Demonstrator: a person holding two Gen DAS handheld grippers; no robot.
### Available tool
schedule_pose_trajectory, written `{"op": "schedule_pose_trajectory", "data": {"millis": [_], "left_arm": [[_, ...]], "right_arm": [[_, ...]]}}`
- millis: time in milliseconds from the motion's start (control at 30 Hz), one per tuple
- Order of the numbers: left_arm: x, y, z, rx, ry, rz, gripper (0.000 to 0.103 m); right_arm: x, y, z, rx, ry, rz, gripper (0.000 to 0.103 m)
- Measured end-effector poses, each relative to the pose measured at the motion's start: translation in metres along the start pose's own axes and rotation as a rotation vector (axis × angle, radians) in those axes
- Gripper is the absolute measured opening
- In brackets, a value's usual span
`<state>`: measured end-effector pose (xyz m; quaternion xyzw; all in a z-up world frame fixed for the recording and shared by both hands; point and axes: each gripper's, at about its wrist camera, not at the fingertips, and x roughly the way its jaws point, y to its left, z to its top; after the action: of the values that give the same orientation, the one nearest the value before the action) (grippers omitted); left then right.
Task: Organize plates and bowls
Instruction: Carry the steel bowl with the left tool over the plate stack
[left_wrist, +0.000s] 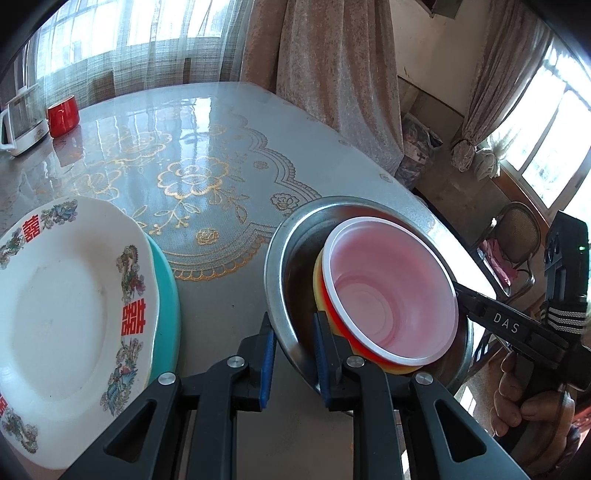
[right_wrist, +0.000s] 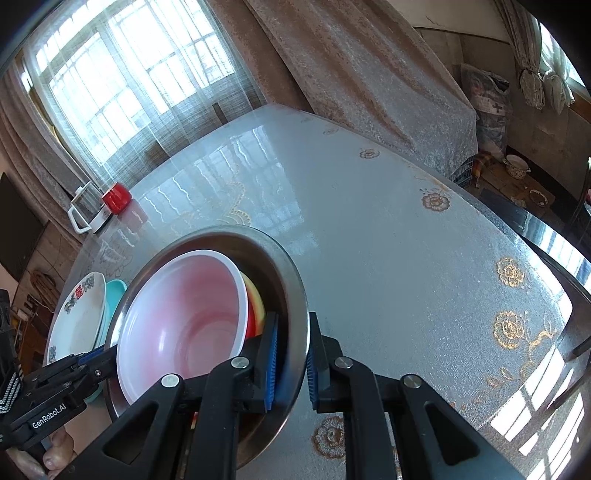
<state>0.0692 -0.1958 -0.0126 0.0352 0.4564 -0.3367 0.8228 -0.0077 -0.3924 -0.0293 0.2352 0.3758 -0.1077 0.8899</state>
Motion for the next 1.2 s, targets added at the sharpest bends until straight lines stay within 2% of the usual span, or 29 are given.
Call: {"op": "schedule_pose_trajectory", "data": {"millis": [367, 733, 1200], "left_arm": [[-0.025, -0.002, 0.001, 0.019, -0.058, -0.014, 0.02], [-0.056, 0.012, 0.01, 0.018, -0.126, -0.016, 0.02], [-0.096, 0.042, 0.019, -0.03, -0.222, 0.045, 0.018]], "right_arm": [[-0.016, 0.007, 0.001, -0.022, -0.023, 0.003, 0.013], [-0.029, 0.028, 0.009, -0.064, -0.054, 0.023, 0.013], [-0.031, 0.074, 0.025, -0.146, -0.081, 0.099, 0.013]]}}
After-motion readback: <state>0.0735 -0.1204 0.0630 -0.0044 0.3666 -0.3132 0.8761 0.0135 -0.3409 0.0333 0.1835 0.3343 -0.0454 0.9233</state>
